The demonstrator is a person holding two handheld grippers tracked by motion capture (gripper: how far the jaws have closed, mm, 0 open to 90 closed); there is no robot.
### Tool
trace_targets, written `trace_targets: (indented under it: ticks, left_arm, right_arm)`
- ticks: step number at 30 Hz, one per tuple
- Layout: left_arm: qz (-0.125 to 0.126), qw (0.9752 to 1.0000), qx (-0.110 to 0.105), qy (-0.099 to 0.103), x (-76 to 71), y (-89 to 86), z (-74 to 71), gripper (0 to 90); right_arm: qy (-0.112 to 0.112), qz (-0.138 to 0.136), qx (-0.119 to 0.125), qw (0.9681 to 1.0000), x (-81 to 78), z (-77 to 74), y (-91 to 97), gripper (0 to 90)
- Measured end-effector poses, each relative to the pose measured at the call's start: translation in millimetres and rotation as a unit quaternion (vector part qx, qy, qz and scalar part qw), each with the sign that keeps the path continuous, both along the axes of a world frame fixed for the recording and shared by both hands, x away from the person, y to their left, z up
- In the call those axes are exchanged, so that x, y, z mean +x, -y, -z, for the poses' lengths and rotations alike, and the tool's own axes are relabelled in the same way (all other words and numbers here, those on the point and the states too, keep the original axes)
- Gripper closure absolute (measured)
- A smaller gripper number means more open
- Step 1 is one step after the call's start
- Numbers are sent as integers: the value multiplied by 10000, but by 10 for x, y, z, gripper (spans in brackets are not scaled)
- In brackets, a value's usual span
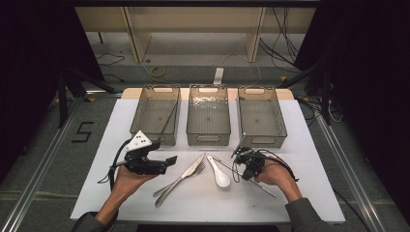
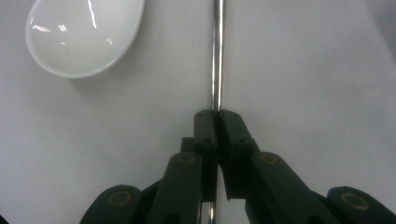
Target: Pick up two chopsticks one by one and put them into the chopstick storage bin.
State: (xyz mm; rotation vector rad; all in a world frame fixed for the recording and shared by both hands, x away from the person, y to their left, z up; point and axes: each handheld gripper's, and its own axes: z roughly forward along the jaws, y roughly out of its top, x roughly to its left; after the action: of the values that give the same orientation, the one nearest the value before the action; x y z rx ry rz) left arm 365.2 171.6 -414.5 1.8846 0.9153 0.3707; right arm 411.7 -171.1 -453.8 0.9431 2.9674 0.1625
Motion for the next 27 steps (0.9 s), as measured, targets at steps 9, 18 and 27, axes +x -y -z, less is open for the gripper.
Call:
trace_targets:
  ticks: [9, 18, 27]
  left_arm:
    - [46, 10000, -13, -33, 8, 12, 8, 155]
    - [370, 9992, 28, -115, 11, 97, 25, 155]
    - [924, 9950, 359, -117, -21, 286, 53, 157]
  right_arm:
    - [461, -176, 183, 9986, -28, -209, 57, 869]
    - [847, -704, 289, 9935, -230, -526, -78, 868]
    - [931, -1300, 271, 9868, -382, -583, -293, 868]
